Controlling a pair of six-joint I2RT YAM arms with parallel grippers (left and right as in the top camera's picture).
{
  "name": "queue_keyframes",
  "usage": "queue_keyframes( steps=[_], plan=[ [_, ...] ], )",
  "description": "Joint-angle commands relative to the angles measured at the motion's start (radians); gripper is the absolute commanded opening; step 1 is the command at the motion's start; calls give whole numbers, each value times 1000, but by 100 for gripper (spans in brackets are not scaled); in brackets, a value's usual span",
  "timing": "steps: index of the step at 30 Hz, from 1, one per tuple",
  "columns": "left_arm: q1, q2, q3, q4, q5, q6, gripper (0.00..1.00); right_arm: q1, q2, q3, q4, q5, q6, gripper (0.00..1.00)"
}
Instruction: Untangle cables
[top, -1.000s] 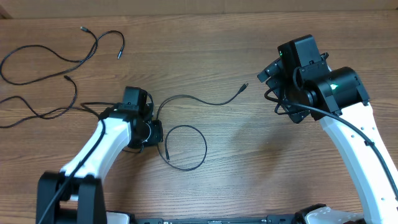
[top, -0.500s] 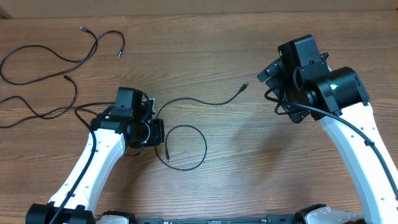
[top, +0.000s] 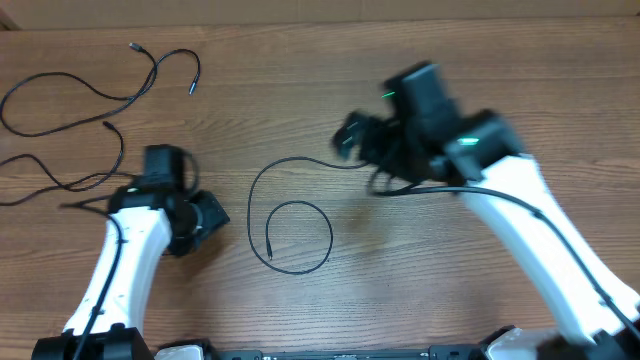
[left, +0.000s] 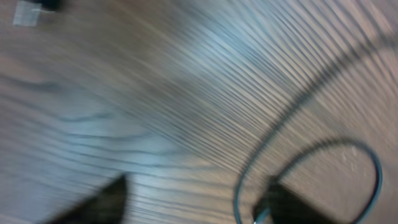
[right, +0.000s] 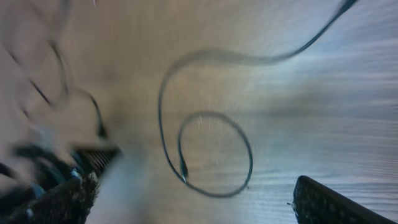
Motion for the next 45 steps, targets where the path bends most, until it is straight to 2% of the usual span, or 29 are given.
queue_keyframes(
  steps=[1, 6, 15, 16, 18, 22, 31, 34, 43, 45],
  plan=[
    [98, -15, 0, -26, 10, -51, 100, 98, 112, -19, 16, -11, -78, 100],
    [222, -15, 0, -87, 11, -52, 100, 221, 283, -19, 79, -6, -87, 100],
    [386, -15, 0, -104, 23, -68, 99, 383, 338, -19, 157, 55, -155, 81],
    [399, -15, 0, -104, 23, -68, 99, 401, 340, -19, 169, 69, -156, 81],
    [416, -15, 0, -103, 23, -68, 99, 425, 348, -19, 192, 68, -185, 92],
    [422, -15, 0, -103, 30, -70, 99, 447, 356, -5, 203, 67, -234, 93],
    [422, -15, 0, -102, 30, -67, 100, 403, 356, 112, 112, -26, -244, 89],
    [422, -15, 0, -103, 30, -67, 100, 404, 356, 112, 165, -19, -216, 100],
    [422, -15, 0, -97, 30, -67, 99, 429, 357, 84, 355, 64, -175, 99],
    [422, -15, 0, -97, 30, -67, 100, 435, 358, 65, 376, 63, -168, 90]
  ],
)
